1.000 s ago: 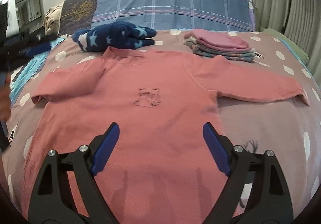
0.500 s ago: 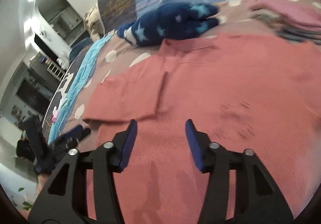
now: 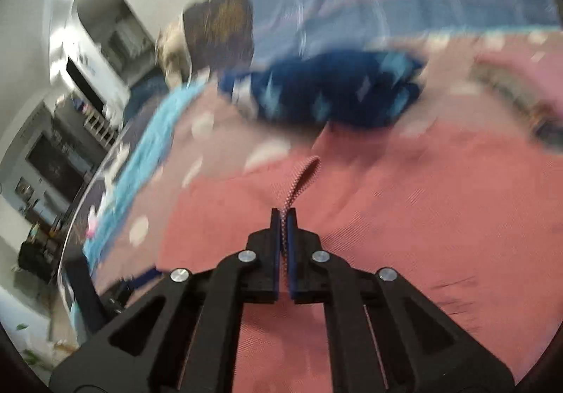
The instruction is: Fold small clothes
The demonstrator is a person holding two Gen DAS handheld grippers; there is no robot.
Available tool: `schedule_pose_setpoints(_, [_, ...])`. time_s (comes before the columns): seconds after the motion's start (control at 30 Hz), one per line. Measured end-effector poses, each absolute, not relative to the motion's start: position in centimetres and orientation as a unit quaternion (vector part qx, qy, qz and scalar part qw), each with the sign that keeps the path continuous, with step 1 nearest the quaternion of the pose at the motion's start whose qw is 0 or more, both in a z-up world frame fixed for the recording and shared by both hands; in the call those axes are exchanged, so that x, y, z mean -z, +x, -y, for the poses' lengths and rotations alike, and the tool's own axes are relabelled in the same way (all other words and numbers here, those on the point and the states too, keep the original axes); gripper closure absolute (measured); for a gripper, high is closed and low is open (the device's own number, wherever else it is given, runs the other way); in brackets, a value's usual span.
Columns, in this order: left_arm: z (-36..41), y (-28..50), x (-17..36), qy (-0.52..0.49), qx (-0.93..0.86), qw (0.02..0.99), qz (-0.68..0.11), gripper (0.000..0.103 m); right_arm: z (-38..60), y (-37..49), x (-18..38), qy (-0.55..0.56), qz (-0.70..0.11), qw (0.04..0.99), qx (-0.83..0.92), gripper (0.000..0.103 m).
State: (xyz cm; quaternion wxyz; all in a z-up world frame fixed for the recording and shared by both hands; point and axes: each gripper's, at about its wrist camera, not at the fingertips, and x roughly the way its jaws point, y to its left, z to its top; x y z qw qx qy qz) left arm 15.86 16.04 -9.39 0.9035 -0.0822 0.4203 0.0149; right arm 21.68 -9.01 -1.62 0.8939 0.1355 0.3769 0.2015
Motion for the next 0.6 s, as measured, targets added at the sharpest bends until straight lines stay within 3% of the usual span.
schedule_pose_setpoints(0.13, [-16.2,15.9,9.6,-0.082,-0.026,0.902,-0.423,0.007,14.6,20.5,-0.6,0.112,-0.35,0.921,-0.126,0.1])
schedule_pose_setpoints(0.4, [-15.7,16.1,9.8,-0.065,-0.036,0.901,-0.428,0.007,23.2,21.5,5.9,0.182,-0.415,0.89,-0.045,0.098])
schedule_pose_setpoints(0.5, [-15.7,16.1,9.9,-0.067,-0.036,0.9,-0.428,0.006,24.4,21.2,7.1,0.21,-0.418,0.883,-0.045,0.083])
schedule_pose_setpoints(0.57, [-15.7,16.1,10.0,-0.066,-0.036,0.9,-0.43,0.006,24.8,20.7,7.4,0.233,-0.424,0.873,-0.065,0.055])
schedule_pose_setpoints(0.6, [-15.7,16.1,10.1,-0.065,-0.037,0.9,-0.43,0.005,24.8,20.6,7.7,0.229,-0.432,0.87,-0.07,0.052])
